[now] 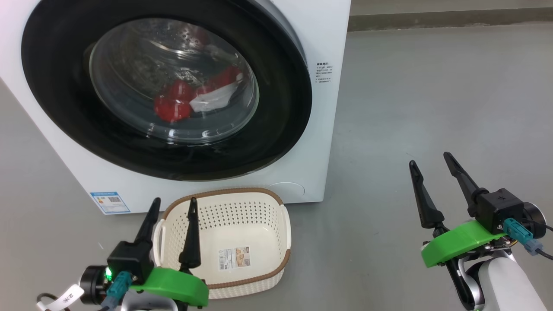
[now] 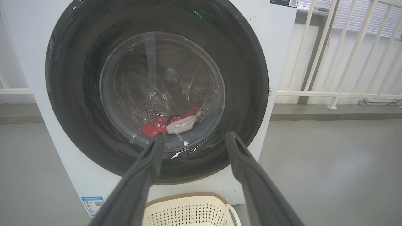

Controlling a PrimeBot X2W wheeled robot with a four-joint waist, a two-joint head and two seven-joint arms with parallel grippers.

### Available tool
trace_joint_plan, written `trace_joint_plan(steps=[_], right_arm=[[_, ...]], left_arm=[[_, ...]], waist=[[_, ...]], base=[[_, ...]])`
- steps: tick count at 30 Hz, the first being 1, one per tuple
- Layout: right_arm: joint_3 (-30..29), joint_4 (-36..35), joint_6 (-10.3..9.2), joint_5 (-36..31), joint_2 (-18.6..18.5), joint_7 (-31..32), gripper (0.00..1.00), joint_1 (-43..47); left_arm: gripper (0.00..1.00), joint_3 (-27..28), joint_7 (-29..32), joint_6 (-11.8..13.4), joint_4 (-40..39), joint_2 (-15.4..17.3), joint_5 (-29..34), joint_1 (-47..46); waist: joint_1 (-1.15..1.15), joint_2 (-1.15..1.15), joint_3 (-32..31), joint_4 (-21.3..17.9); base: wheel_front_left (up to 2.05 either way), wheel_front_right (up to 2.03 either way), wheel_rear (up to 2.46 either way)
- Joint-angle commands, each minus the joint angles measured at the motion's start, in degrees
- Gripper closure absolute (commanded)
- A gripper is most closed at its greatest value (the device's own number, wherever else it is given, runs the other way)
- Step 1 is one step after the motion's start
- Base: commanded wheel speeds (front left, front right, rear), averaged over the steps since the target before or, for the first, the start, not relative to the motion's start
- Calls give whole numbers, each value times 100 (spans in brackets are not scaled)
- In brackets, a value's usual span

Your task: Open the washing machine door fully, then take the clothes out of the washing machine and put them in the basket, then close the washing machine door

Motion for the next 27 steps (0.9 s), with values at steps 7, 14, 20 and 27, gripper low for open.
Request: trace_joint_plan(steps=[7,14,20,27], right_arm=[[118,-133,2,-40,9,11,0,-251],[105,-155,2,9,9,-9,0,-256],[79,-173,2,58,9,-23,0,-286],[32,-165,2,165,9,-26,6,-362]], left_arm=[[0,201,9,85,-206,150,-39,-139],[0,149,35,100,-277,161,-45,-141],[0,89,20,97,-363,156,-39,-170],[0,18,-34,92,-516,121,-30,-206]], waist=[[0,0,-3,-7],[0,0,84,10],[0,0,211,49],[0,0,378,115]], base=[[0,0,0],[0,0,0],[0,0,0],[0,0,0]])
